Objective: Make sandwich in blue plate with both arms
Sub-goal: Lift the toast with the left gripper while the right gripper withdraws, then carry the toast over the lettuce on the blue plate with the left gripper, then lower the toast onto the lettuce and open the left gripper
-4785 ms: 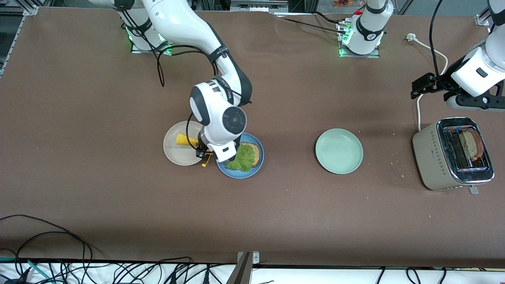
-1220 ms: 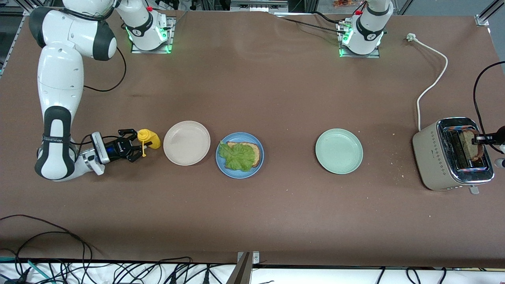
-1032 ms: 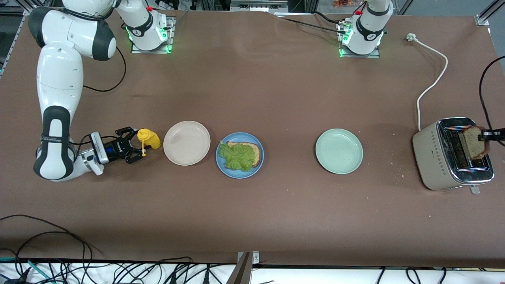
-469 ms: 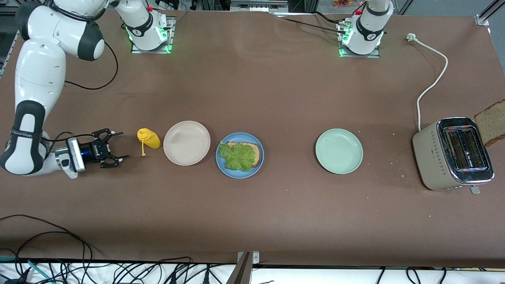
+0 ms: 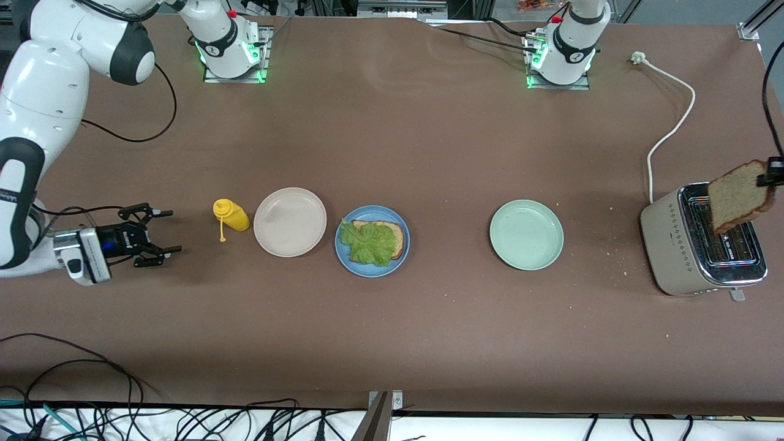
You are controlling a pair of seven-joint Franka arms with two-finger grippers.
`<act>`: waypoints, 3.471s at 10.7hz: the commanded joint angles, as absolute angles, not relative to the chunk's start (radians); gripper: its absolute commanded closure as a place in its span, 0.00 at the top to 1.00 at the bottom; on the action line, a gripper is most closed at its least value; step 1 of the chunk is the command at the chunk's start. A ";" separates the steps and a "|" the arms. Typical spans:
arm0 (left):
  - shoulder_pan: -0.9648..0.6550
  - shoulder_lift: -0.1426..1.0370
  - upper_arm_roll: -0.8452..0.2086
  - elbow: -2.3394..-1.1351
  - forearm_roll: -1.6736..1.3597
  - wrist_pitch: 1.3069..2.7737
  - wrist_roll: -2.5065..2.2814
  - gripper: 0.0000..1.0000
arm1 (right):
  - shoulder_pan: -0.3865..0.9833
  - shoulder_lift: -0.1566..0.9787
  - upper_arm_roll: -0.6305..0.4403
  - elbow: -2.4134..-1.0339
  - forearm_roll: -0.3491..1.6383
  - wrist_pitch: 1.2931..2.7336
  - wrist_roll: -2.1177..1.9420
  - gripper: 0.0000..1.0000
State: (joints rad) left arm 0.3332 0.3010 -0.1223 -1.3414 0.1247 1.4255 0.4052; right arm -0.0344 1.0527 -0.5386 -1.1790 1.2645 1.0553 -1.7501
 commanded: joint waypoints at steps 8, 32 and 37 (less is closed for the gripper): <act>0.066 0.412 -0.219 -1.370 -0.311 1.524 -0.040 0.00 | 0.015 0.546 -0.570 -1.450 0.907 1.165 -1.305 1.00; -0.551 0.848 -0.055 -1.285 -0.985 2.180 -0.018 0.01 | 0.034 0.055 -0.061 -1.764 -0.054 1.585 -0.190 1.00; -0.535 0.854 -0.003 -1.311 -0.977 2.174 0.042 1.00 | 0.054 0.098 -0.041 -1.727 0.025 1.541 -0.179 1.00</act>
